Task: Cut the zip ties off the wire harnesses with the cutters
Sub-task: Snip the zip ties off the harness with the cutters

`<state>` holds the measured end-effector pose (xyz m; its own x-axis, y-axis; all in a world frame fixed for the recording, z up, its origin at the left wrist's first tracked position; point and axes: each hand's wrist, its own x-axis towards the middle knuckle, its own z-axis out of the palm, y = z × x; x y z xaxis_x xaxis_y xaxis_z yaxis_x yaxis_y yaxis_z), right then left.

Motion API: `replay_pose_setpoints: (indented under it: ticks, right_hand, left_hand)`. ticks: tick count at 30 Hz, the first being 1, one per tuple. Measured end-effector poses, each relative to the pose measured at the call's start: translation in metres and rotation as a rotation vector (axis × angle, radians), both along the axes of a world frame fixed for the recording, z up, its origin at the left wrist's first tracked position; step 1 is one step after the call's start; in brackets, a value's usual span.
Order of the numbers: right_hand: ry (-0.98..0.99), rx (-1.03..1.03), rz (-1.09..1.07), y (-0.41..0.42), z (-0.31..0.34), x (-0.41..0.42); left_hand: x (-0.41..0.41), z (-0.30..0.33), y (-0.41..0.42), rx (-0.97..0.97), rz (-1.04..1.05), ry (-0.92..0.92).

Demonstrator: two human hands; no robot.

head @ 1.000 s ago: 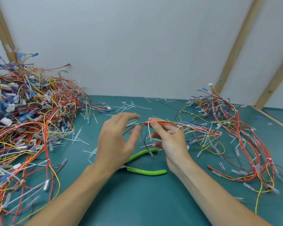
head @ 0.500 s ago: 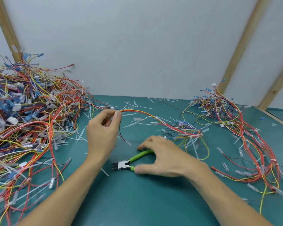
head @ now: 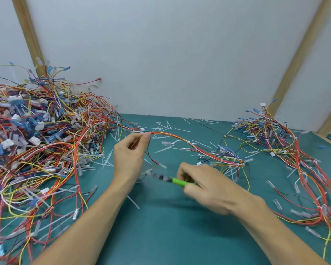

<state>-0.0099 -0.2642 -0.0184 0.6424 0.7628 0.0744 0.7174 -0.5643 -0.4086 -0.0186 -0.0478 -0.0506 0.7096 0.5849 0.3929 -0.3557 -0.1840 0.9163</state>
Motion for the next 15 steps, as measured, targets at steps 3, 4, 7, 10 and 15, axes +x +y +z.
replay_pose_setpoints:
  ticks: [3,4,7,10,15]
  right_hand:
    - [0.199,0.464,0.117,-0.001,0.009,-0.007]
    - [0.238,0.638,0.131,0.001,0.009,-0.011]
    - [0.093,1.203,0.065,0.006,0.013,-0.017]
    - [-0.2,1.452,-0.085,-0.005,0.026,-0.002]
    - [-0.14,1.138,-0.318,-0.012,0.029,0.019]
  left_hand:
    - [0.001,0.001,0.001,-0.111,-0.099,0.031]
    - [0.001,0.002,0.001,-0.148,-0.145,0.051]
    - [0.001,0.002,0.0,-0.158,-0.167,0.101]
    - [0.001,0.001,0.0,-0.052,-0.103,0.099]
    - [-0.003,0.0,-0.008,0.204,-0.165,0.039]
